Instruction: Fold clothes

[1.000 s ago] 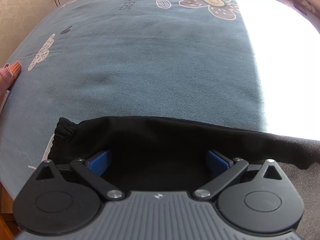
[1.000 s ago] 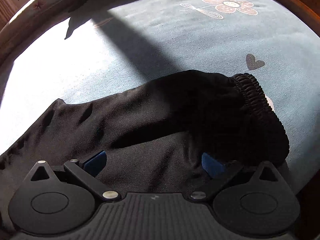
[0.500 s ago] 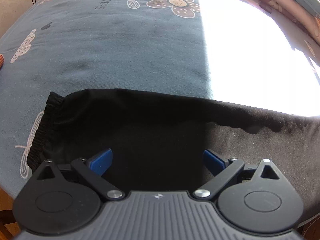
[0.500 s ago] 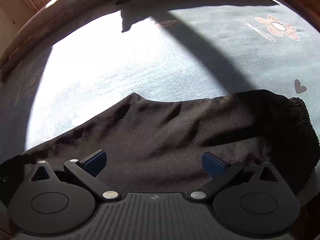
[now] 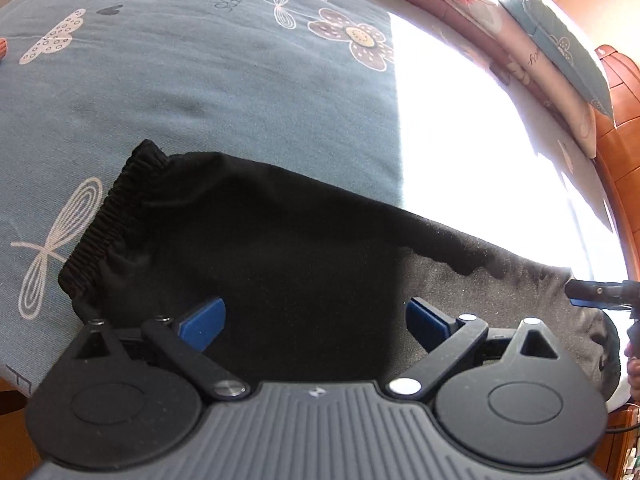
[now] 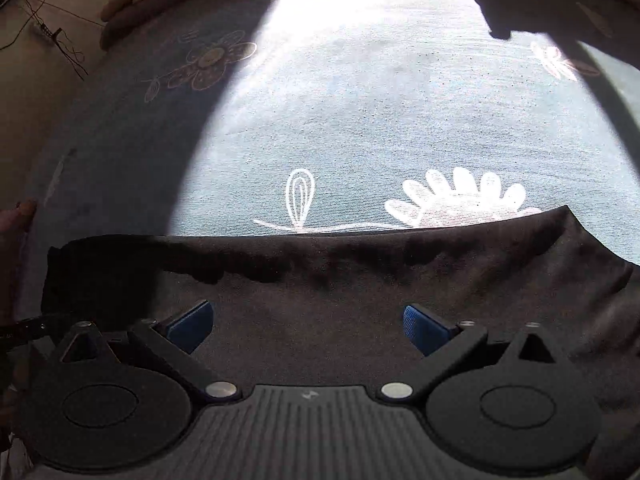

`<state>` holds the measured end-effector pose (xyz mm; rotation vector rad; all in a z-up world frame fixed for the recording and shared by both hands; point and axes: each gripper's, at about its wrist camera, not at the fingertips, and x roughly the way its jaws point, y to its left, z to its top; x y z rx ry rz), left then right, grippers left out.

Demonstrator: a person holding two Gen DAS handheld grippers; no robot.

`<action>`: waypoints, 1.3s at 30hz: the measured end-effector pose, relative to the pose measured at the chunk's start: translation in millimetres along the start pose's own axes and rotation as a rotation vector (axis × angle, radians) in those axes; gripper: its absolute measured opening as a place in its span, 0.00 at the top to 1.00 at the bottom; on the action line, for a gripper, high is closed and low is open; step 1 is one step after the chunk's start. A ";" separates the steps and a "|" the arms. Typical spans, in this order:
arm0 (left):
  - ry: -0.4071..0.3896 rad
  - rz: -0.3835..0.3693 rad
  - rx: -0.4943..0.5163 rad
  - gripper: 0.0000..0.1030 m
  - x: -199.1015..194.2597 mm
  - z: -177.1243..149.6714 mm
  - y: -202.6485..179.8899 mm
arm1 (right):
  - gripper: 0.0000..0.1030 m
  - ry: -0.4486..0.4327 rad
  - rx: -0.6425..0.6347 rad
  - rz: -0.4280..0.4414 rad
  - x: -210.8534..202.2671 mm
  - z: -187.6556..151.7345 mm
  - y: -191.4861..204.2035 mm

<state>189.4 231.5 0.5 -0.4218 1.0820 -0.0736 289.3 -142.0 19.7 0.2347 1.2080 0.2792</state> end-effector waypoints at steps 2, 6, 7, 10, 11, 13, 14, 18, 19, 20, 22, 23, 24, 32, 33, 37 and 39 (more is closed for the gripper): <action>-0.035 0.000 -0.010 0.07 -16.8 6.1 17.4 | 0.00 0.020 -0.030 0.032 16.4 4.8 32.0; -0.100 -0.010 -0.057 0.07 -41.0 12.5 59.7 | 0.00 0.072 -0.106 0.088 42.7 9.5 91.1; -0.109 -0.007 -0.074 0.07 -42.9 13.9 71.2 | 0.00 0.085 -0.128 0.102 48.1 10.0 106.3; -0.100 -0.020 -0.121 0.07 -38.5 20.5 102.8 | 0.00 0.126 -0.198 0.103 61.9 8.6 139.3; -0.092 -0.036 -0.139 0.07 -36.3 22.5 113.8 | 0.00 0.134 -0.219 0.097 64.6 8.3 146.0; -0.064 -0.081 -0.176 0.07 -27.2 24.4 131.1 | 0.00 0.149 -0.263 0.084 70.0 8.0 159.5; -0.041 -0.102 -0.190 0.07 -20.8 24.7 137.5 | 0.00 0.158 -0.272 0.079 73.0 9.1 164.2; 0.034 -0.178 -0.236 0.07 -1.0 24.2 155.1 | 0.00 0.195 -0.289 0.063 84.5 15.1 179.3; 0.049 -0.198 -0.243 0.07 2.9 23.6 158.1 | 0.00 0.200 -0.293 0.057 86.8 16.7 183.0; 0.063 -0.222 -0.247 0.07 6.1 22.6 160.1 | 0.00 0.204 -0.296 0.051 89.1 18.4 186.8; 0.082 -0.247 -0.244 0.07 12.0 21.2 162.5 | 0.00 0.216 -0.307 0.048 95.8 23.1 194.7; 0.091 -0.257 -0.241 0.07 15.0 20.9 163.2 | 0.00 0.219 -0.312 0.048 97.6 24.3 197.9; 0.102 -0.268 -0.240 0.07 18.1 21.0 163.8 | 0.00 0.226 -0.321 0.051 99.7 25.6 202.0; 0.122 -0.364 -0.346 0.07 26.3 13.7 169.3 | 0.00 0.255 -0.402 0.069 108.4 35.9 235.3; 0.122 -0.377 -0.382 0.07 26.7 9.3 171.8 | 0.00 0.259 -0.410 0.072 108.5 36.8 238.7; 0.098 -0.427 -0.503 0.06 31.9 -6.5 180.7 | 0.00 0.279 -0.434 0.077 113.6 38.6 248.7; 0.082 -0.446 -0.531 0.06 34.7 -6.6 182.9 | 0.00 0.290 -0.443 0.081 115.4 37.7 249.3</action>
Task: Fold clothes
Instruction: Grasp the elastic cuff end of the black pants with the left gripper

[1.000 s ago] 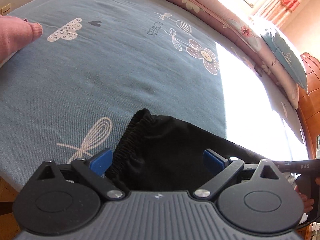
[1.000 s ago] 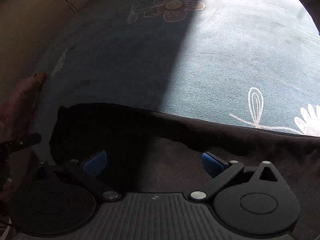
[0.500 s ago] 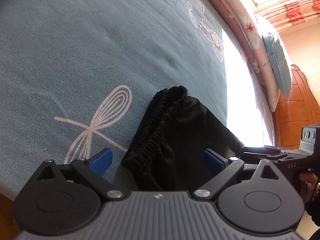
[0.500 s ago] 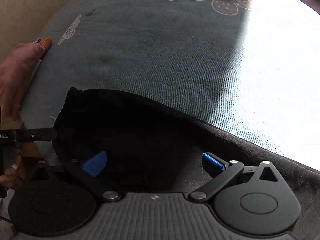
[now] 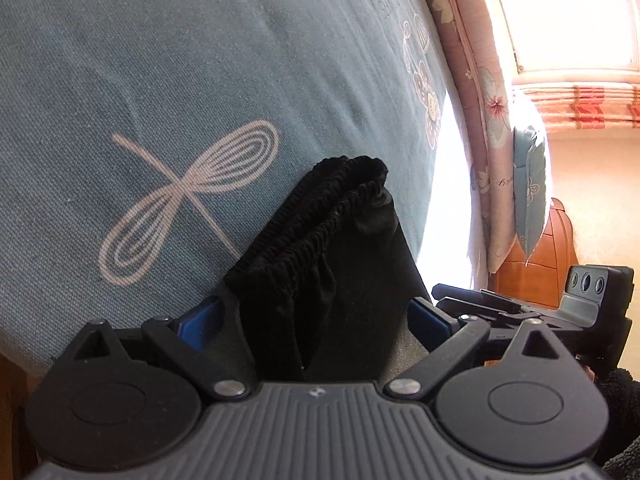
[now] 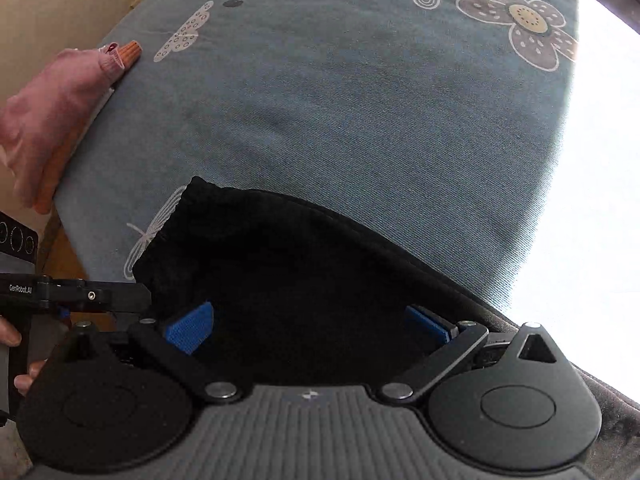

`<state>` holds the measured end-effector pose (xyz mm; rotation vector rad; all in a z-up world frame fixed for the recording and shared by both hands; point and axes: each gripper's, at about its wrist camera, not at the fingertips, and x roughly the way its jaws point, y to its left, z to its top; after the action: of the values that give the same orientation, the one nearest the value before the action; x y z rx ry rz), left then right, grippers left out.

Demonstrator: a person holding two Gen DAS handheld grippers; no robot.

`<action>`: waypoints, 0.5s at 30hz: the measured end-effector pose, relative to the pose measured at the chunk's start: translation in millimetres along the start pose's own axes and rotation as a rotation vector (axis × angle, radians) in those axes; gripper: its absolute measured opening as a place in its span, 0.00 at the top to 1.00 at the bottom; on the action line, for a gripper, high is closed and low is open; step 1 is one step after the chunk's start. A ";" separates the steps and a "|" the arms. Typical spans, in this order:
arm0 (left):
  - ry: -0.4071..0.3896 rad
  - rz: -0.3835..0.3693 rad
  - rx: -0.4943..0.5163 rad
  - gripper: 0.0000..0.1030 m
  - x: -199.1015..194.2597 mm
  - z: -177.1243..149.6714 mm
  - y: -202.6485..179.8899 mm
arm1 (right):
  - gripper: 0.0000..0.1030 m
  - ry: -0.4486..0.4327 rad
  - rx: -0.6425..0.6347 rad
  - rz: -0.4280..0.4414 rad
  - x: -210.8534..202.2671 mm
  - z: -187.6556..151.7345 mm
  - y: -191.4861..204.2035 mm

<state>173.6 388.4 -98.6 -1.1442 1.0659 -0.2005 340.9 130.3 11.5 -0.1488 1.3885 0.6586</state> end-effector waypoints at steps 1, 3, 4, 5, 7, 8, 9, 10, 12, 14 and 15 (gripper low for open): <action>-0.008 -0.013 -0.010 0.06 1.1 1.6 1.0 | 0.00 0.004 -0.004 0.002 1.3 0.5 1.1; -0.025 -0.036 -0.026 0.06 3.5 4.8 2.4 | 0.00 0.011 -0.014 0.005 5.6 3.3 5.9; -0.032 -0.044 -0.032 0.06 3.9 5.5 2.7 | 0.00 0.013 -0.024 0.012 7.8 6.0 10.2; -0.040 -0.052 -0.034 0.06 3.5 5.4 3.2 | 0.00 0.014 -0.037 0.021 8.6 7.9 12.9; -0.057 -0.070 -0.038 0.06 2.2 4.5 4.4 | 0.00 0.017 -0.073 0.035 9.6 11.9 18.5; -0.066 -0.086 -0.040 0.06 0.4 2.9 6.1 | 0.00 0.017 -0.092 0.034 9.4 13.0 20.8; -0.073 -0.103 -0.044 0.06 -1.6 1.5 8.3 | 0.00 0.017 -0.114 0.032 10.0 15.1 24.2; -0.080 -0.122 -0.048 0.06 -3.3 0.6 10.3 | 0.00 0.018 -0.137 0.031 10.8 17.4 27.7; -0.096 -0.153 -0.050 0.06 -7.2 0.1 14.3 | 0.00 0.018 -0.161 0.024 10.6 19.1 30.0; -0.108 -0.152 -0.029 0.06 -11.5 2.5 17.7 | 0.00 0.024 -0.167 0.022 13.1 20.1 30.8; -0.110 -0.149 -0.018 0.06 -11.9 4.6 18.4 | 0.00 0.027 -0.169 0.021 14.5 20.6 31.2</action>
<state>164.2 407.1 -106.6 -1.2375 0.8881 -0.2425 343.2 170.3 10.8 -0.2789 1.3615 0.7936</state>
